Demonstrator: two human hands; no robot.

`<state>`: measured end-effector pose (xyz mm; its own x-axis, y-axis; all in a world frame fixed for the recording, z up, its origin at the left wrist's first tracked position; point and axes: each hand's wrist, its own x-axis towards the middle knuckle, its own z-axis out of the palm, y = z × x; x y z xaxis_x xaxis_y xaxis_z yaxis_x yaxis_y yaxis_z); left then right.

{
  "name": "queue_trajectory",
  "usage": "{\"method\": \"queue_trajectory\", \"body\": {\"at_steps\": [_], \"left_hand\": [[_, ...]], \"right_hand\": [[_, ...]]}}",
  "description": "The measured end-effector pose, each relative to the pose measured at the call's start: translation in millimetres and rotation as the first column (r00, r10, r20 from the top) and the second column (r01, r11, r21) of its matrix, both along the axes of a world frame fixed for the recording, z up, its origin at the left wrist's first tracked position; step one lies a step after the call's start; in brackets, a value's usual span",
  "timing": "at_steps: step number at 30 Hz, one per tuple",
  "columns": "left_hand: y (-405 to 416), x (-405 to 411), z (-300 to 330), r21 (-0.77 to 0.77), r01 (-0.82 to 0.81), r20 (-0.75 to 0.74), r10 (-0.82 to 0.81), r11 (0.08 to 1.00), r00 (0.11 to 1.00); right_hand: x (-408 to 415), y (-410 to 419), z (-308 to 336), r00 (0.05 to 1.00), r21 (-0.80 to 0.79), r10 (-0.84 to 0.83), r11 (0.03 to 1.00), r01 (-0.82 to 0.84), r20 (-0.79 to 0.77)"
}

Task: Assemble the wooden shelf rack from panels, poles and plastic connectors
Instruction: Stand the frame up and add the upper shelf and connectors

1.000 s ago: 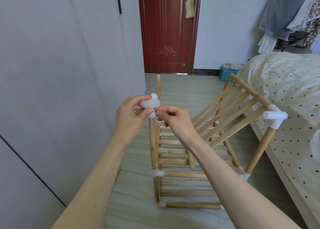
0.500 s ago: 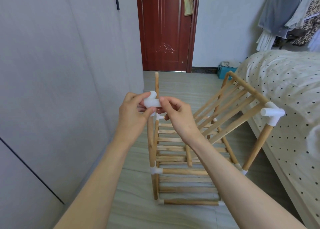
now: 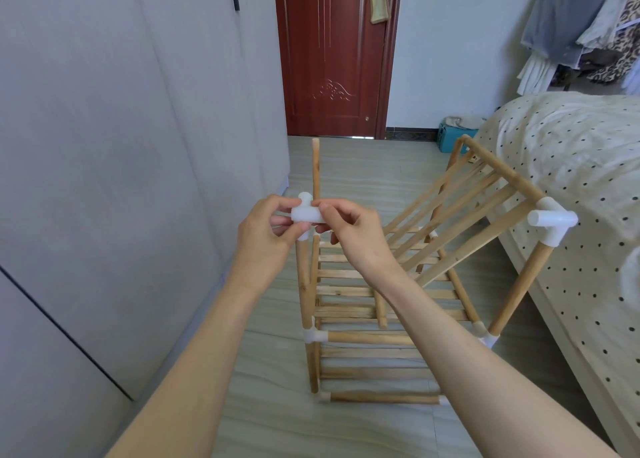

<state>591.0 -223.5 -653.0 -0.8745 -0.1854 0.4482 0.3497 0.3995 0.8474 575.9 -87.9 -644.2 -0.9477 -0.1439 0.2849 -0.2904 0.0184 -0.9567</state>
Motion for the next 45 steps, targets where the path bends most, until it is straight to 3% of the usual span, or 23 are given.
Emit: {"method": "queue_trajectory", "body": {"at_steps": [7,10,13,16,19,21,25,29,32,35,40,43,45], "left_hand": [[7.3,1.2,-15.9,0.025,0.022,-0.068,-0.02,0.999,0.997],[6.9,-0.6,-18.6,-0.011,0.036,-0.052,-0.037,0.999,0.998],[-2.4,0.1,-15.6,-0.057,0.09,0.017,-0.089,0.994,0.996],[-25.4,4.6,-18.4,-0.136,0.136,0.156,-0.114,0.981,0.981],[-62.1,13.4,-39.1,-0.055,0.117,0.31,-0.094,0.992,0.946],[-90.6,23.4,-69.7,0.022,0.051,0.415,-0.056,0.998,0.908],[-145.6,48.5,-166.5,0.007,-0.096,0.62,0.071,0.995,0.781],[-179.0,72.8,-272.7,-0.12,-0.166,0.781,0.197,0.979,0.593],[-195.1,77.8,-339.9,-0.216,-0.102,0.85,0.239,0.971,0.47],[-206.0,69.6,-383.0,-0.377,-0.055,0.819,0.361,0.925,0.446],[-205.3,50.0,-418.5,-0.604,0.093,0.746,0.521,0.791,0.416],[-204.1,41.0,-425.7,-0.548,-0.007,0.768,0.506,0.837,0.391],[-208.3,37.2,-421.5,-0.389,-0.16,0.84,0.42,0.907,0.343]], "right_hand": [[1.0,-0.8,-9.6,1.0,-0.022,0.004,1.0,-0.003,0.005],[4.4,-5.1,-18.2,0.99,-0.068,-0.121,0.99,0.126,0.069],[11.2,-9.3,-37.0,0.949,0.013,-0.267,0.963,0.268,0.168],[21.7,-17.1,-61.9,0.967,0.294,-0.202,0.944,0.149,0.158],[30.7,-34.5,-93.7,0.971,0.427,0.002,0.898,-0.106,0.238],[34.7,-49.7,-122.4,0.931,0.489,0.102,0.828,-0.274,0.349],[33.4,-85.5,-197.1,0.849,0.619,0.165,0.617,-0.486,0.501],[28.9,-119.4,-269.6,0.745,0.636,0.145,0.432,-0.64,0.651],[25.0,-135.4,-318.0,0.675,0.613,0.152,0.31,-0.726,0.722],[17.0,-145.1,-355.5,0.675,0.647,0.184,0.196,-0.737,0.714],[12.9,-143.3,-396.7,0.653,0.647,0.156,0.094,-0.757,0.741],[21.0,-133.5,-408.6,0.628,0.635,0.159,0.012,-0.772,0.761],[21.1,-131.3,-407.0,0.611,0.613,0.141,0.035,-0.789,0.779]]}}
